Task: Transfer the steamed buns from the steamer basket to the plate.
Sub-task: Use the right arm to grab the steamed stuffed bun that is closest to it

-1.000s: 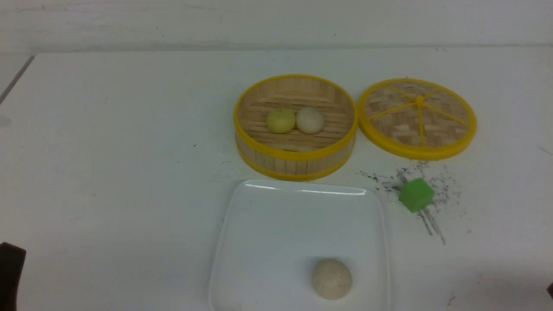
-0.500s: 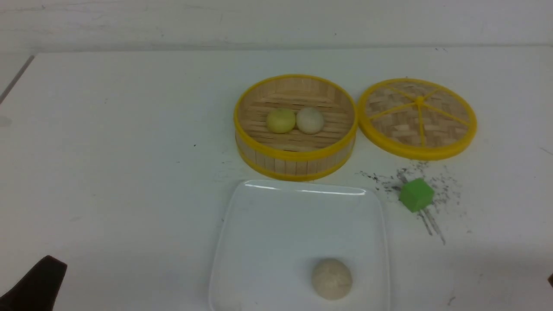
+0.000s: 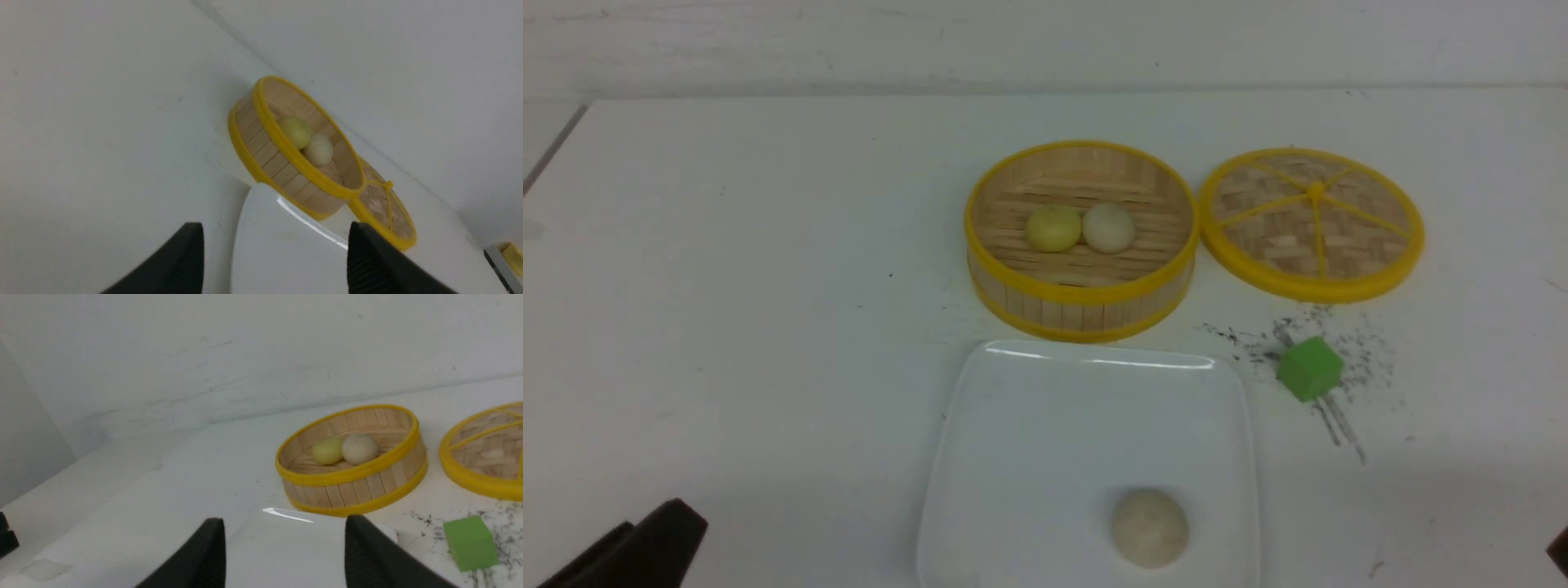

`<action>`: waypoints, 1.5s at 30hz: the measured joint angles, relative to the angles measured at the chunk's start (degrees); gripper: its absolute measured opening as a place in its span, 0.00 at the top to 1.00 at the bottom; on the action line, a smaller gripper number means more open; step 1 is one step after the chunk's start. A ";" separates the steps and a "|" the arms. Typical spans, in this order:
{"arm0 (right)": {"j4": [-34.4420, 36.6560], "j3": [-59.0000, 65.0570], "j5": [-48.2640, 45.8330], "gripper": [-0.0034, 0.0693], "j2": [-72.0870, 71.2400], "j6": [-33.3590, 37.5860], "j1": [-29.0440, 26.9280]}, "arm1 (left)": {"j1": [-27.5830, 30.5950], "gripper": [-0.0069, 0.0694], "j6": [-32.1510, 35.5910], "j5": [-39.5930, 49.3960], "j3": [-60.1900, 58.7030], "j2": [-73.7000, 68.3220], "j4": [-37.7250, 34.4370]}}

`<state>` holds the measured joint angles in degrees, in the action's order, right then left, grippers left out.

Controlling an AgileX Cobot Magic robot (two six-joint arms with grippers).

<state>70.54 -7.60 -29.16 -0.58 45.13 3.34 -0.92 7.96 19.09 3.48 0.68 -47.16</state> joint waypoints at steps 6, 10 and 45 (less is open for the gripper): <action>-9.07 -7.30 -6.28 0.37 8.35 -0.07 0.00 | 0.00 0.29 0.81 2.04 4.45 -0.14 -0.52; -14.07 -13.53 -9.52 0.37 17.04 -0.89 0.00 | 0.00 0.29 3.12 5.65 7.85 -3.58 -0.65; -18.72 -48.06 -23.59 0.38 51.89 10.47 0.00 | 0.00 0.44 26.84 5.33 26.89 -26.51 -1.87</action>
<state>51.82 -55.66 -52.75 51.31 55.60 3.34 -0.92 34.80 24.42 30.38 -25.83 -49.03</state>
